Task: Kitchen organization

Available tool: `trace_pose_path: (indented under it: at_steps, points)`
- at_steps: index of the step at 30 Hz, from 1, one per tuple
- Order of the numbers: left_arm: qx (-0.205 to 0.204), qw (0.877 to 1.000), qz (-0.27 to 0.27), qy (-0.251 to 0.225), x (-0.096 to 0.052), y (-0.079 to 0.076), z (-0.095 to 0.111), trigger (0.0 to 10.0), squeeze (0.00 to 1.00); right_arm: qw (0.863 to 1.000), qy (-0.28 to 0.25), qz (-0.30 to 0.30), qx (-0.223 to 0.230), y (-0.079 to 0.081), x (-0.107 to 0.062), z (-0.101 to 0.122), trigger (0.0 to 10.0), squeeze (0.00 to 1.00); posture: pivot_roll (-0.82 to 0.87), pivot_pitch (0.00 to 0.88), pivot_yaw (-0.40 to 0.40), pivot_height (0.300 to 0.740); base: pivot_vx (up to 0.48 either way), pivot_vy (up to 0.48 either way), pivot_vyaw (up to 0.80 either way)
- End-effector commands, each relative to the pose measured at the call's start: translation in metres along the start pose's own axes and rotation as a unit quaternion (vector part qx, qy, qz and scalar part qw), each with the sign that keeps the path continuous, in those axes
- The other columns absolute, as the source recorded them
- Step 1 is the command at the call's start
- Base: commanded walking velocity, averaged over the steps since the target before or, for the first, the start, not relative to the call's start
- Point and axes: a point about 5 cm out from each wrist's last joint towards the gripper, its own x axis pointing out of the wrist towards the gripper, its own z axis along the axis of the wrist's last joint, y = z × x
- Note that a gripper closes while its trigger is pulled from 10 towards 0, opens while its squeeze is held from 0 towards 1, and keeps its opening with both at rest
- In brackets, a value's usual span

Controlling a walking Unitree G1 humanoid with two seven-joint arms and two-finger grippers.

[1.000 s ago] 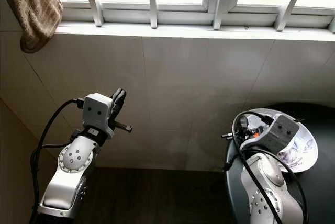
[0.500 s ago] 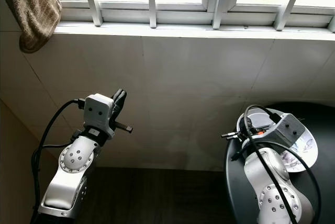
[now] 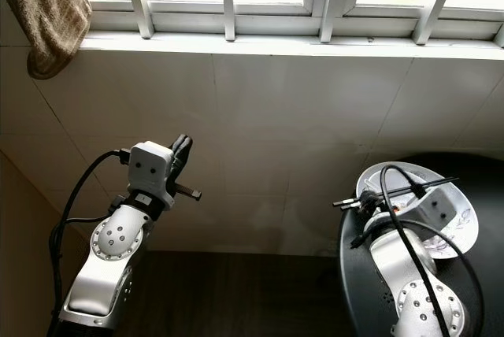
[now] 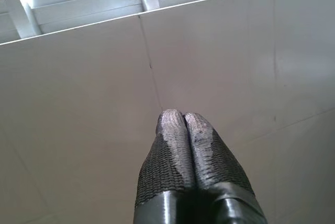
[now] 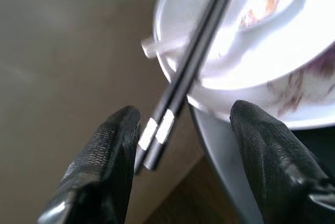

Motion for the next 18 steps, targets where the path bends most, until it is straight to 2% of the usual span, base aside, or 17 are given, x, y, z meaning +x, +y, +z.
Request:
trace_pose_path:
  at_steps: [1,14,18]
  points:
    - [0.003,1.0,-0.004,0.001,0.001,-0.003,-0.001,10.0,0.0,0.998,0.05,0.015,0.033,0.006,0.008,-0.021,10.0,0.0,0.1,0.0,-0.052,0.74,0.0,0.0,0.0]
    - [0.006,1.0,-0.002,-0.002,0.001,-0.002,0.0,10.0,0.0,0.997,0.054,0.04,0.021,0.013,0.02,-0.02,10.0,0.0,0.11,0.0,-0.057,0.74,0.0,0.0,0.0]
    - [0.007,1.0,-0.002,-0.001,0.001,-0.002,0.0,10.0,0.0,0.996,0.055,0.054,0.033,0.018,0.021,-0.021,10.0,0.0,0.11,0.0,-0.055,0.74,0.0,0.0,0.0]
